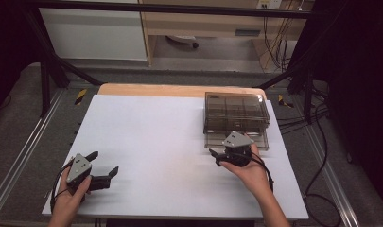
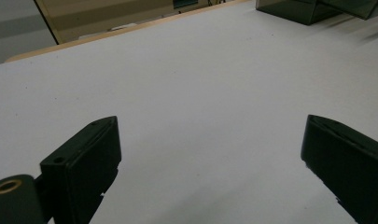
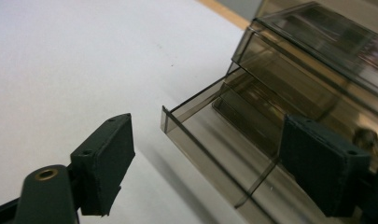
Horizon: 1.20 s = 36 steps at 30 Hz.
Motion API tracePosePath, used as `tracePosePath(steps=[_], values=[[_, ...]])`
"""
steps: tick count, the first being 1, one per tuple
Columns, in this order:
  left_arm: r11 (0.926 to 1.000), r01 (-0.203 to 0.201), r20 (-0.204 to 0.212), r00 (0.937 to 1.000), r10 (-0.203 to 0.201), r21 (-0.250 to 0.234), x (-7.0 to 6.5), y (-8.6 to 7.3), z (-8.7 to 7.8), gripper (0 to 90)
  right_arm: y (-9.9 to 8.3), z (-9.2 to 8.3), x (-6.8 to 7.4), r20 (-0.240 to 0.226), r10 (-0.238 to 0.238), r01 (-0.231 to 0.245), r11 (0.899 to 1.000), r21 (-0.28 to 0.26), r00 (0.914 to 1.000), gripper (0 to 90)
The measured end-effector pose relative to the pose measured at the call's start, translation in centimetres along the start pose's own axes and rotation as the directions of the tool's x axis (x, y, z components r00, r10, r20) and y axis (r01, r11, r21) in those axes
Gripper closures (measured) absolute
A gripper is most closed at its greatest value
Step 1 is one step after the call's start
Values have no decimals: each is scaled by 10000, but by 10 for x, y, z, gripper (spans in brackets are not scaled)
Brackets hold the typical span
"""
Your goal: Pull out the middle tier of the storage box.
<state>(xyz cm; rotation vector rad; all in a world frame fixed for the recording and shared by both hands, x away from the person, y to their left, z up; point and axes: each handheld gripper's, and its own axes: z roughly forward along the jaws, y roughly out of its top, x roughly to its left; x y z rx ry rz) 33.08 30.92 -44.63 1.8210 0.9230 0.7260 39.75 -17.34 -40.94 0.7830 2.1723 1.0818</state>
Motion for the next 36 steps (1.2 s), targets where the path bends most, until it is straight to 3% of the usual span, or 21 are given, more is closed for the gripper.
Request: tracePosePath(steps=[1, 4, 5, 11, 13, 19, 20, 21, 23, 26, 28, 33, 36], values=[[10000, -16, 12, 10000, 16, 6, 0, 0, 1, 52, -8, -6, 9, 426, 534, -524, 9984, -225, 9977, 166], [10000, -40, 10, 10000, 40, 8, -1, 0, 1, 52, -15, -9, 15, 635, 668, -662, 9977, -108, 9957, 145], [10000, -73, -19, 10000, 73, -20, -1, 1, 1, 52, -19, -12, 19, 706, 750, -769, 9967, 244, 9947, 128], [9999, -57, -120, 9999, 56, -134, 0, 0, -1, 50, -27, -24, 23, 924, 1024, -1108, 9897, 905, 9904, 120], [9997, 86, -226, 9997, -91, -216, 2, 0, -2, 50, -36, -30, 23, 936, 1435, -1519, 9844, 889, 9852, 118], [9997, 107, -356, 9993, -115, -217, 3, -1, -2, 50, -38, -38, 19, 1192, 1761, -1871, 9783, 889, 9771, 104], [9997, 96, -387, 9992, -104, -212, 3, -1, -2, 50, -38, -40, 16, 1238, 2092, -2204, 9717, 847, 9700, 102], [9996, 109, -409, 9991, -119, -249, 4, -1, -3, 50, -38, -46, 9, 1054, 3172, -3260, 9420, 796, 9425, 80], [9994, 137, -410, 9990, -149, -311, 4, -1, -3, 50, -39, -49, 6, 1036, 3287, -3372, 9380, 800, 9387, 81], [9988, 165, -236, 9996, -177, -464, 4, 0, -3, 48, -45, -54, 0, 1496, 3198, -3322, 9409, 660, 9356, 71], [9989, 159, -238, 9996, -170, -445, 4, -1, -2, 48, -50, -55, -4, 1562, 3326, -3448, 9369, 581, 9301, 72], [9989, 228, -85, 9997, -232, -415, 3, -2, 0, 48, -57, -53, -9, 1676, 3127, -3295, 9404, 836, 9349, 63], [9988, 229, -101, 9997, -233, -429, 3, -1, 0, 48, -61, -52, -12, 1481, 3048, -3206, 9422, 978, 9408, 60]])
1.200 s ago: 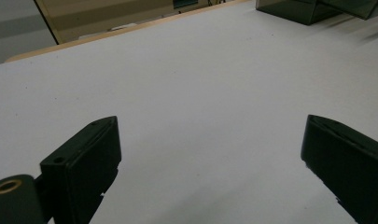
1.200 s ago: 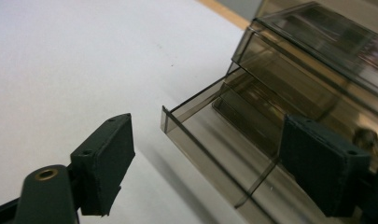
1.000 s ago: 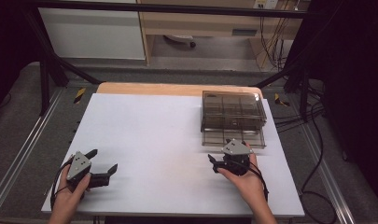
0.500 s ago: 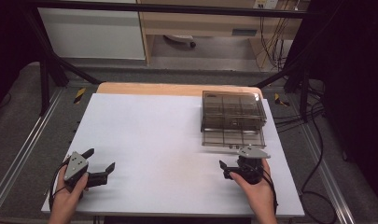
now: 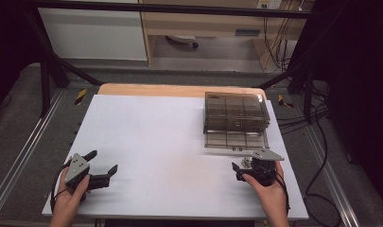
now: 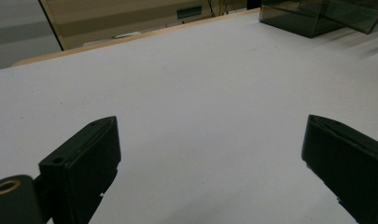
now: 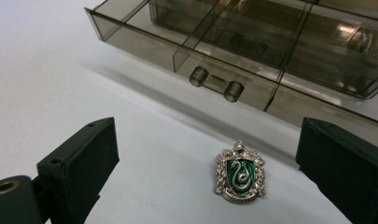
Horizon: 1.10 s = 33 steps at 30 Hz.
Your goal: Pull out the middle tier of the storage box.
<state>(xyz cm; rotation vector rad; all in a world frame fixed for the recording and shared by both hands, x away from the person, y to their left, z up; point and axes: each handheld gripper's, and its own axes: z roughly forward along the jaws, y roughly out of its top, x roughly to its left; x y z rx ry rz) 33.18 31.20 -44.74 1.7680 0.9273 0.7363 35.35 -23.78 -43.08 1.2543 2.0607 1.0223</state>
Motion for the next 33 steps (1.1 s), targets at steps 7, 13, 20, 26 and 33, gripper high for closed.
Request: tracePosePath(steps=[7, 13, 20, 26, 33], values=[[10000, 41, -25, 10000, -41, -31, 1, 1, -2, 48, -5, 4, -3, -102, -179, 182, 9993, 320, 9998, 56], [9999, 21, -11, 10000, -22, -138, 1, 2, -3, 48, -7, 6, -6, -113, -138, 145, 9981, 597, 9998, 55], [9999, -41, 26, 10000, 41, -127, 0, 3, -3, 48, -9, 6, -10, -129, -101, 109, 9979, 645, 9999, 58], [9998, -108, 26, 9999, 108, -138, -1, 3, -3, 48, -12, 8, -12, -51, -126, 130, 9955, 940, 9999, 68], [9999, -144, 13, 9999, 144, -87, -1, 3, -2, 49, -15, 11, -14, -194, -82, 103, 9936, 1126, 9998, 84]])
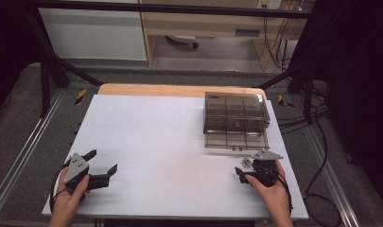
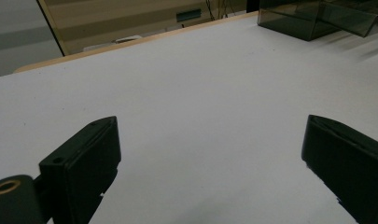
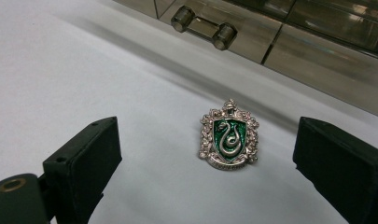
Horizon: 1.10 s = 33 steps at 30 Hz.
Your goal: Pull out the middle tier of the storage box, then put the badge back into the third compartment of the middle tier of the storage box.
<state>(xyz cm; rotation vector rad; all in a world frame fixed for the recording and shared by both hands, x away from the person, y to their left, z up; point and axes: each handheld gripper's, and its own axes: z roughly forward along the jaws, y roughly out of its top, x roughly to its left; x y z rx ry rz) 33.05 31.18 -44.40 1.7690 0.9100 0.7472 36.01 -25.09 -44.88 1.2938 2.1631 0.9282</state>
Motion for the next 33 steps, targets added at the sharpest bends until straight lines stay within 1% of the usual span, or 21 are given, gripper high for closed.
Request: tracePosePath(steps=[4, 8, 11, 12, 19, 20, 22, 23, 24, 26, 28, 31, 32, 33], values=[[10000, -11, 25, 10000, 12, -33, -1, 0, -1, 49, -1, 2, -1, -52, 93, -93, 9999, 43, 9999, 85], [10000, -17, 20, 10000, 17, -7, -1, 0, 0, 49, -1, 1, -2, -22, 138, -138, 9999, -18, 9999, 85], [10000, -17, 26, 10000, 17, -12, -1, 0, 0, 49, -2, 2, -4, -10, 174, -174, 9998, 45, 9998, 87], [10000, -30, 33, 10000, 30, -21, -1, 0, 0, 49, -3, 3, -4, -110, 208, -206, 9997, 123, 9997, 97], [10000, -17, 28, 10000, 17, -59, -1, 1, -1, 49, -4, 6, -4, -153, 119, -116, 9997, 215, 9998, 106], [10000, -21, 22, 10000, 21, -62, -1, 1, -1, 49, -4, 6, -4, -192, 135, -131, 9997, 218, 9997, 143], [10000, -26, 5, 10000, 26, -50, -1, 0, -1, 49, -4, 6, -4, -243, 102, -96, 9997, 239, 9997, 151], [10000, -29, -15, 10000, 29, -50, 0, 0, -1, 49, -5, 7, -4, -233, 35, -27, 9995, 309, 9997, 187], [10000, -26, -28, 10000, 26, -48, 0, 0, -2, 49, -5, 7, -4, -233, 35, -27, 9995, 309, 9997, 187], [10000, 9, -40, 10000, -10, -91, 1, 1, -2, 49, -5, 7, -5, -212, -36, 43, 9995, 325, 9998, 228], [10000, 5, -39, 10000, -5, -100, 1, 1, -1, 49, -5, 7, -5, -202, -42, 49, 9995, 313, 9998, 232], [10000, -15, 9, 10000, 15, -56, -1, 1, 0, 49, -6, 7, -7, -113, 52, -49, 9997, 219, 9999, 262], [10000, -41, 17, 10000, 41, -43, -1, 1, 0, 49, -6, 7, -9, -23, 151, -151, 9998, 116, 9999, 292], [10000, -76, 20, 10000, 76, -20, -1, 1, 0, 49, -6, 7, -9, -23, 151, -151, 9998, 116, 9999, 292]])
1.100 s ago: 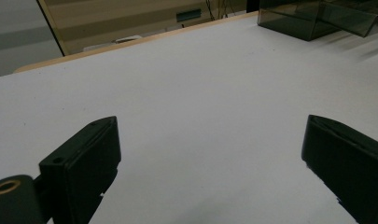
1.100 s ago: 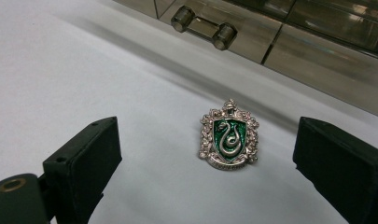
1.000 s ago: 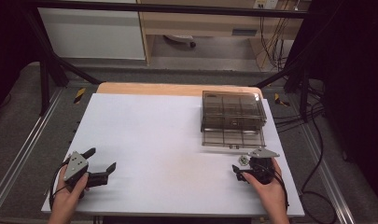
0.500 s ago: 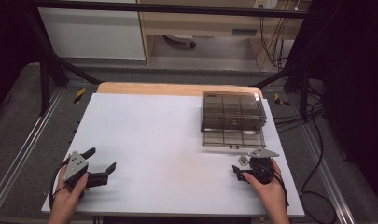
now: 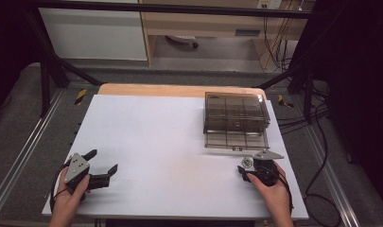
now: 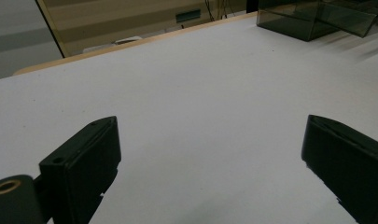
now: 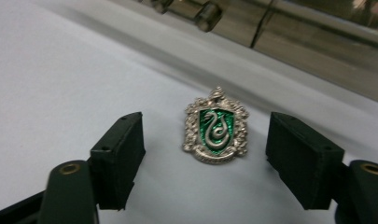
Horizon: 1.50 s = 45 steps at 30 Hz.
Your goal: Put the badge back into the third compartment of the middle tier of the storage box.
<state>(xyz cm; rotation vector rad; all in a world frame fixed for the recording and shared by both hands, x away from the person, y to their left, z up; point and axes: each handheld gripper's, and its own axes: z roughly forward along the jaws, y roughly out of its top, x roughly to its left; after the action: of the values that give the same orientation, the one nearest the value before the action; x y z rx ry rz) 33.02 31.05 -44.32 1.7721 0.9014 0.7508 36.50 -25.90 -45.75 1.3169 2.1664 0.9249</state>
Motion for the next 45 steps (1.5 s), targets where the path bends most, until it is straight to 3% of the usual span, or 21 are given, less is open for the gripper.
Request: tracePosePath(steps=[3, 14, 23, 36, 45], values=[[10000, 33, -1, 10000, -33, -11, 0, 0, 0, 49, 1, 2, -5, 107, 247, -243, 9992, -333, 9996, 350], [10000, -24, 36, 10000, 24, 17, 0, 0, 1, 49, 4, 10, -9, 38, 569, -567, 9974, -445, 9984, 473], [10000, -19, 28, 10000, 19, 21, 0, 0, 0, 49, 4, 9, -5, 49, 334, -331, 9984, -460, 9994, 571], [10000, -6, 37, 10000, 6, -10, 0, 0, 0, 49, 3, 8, -4, 78, 313, -309, 9982, -521, 9995, 580], [10000, 20, 73, 10000, -20, -72, 0, 1, -1, 49, 2, -4, -3, -87, 364, -369, 9970, -674, 9993, 580]])
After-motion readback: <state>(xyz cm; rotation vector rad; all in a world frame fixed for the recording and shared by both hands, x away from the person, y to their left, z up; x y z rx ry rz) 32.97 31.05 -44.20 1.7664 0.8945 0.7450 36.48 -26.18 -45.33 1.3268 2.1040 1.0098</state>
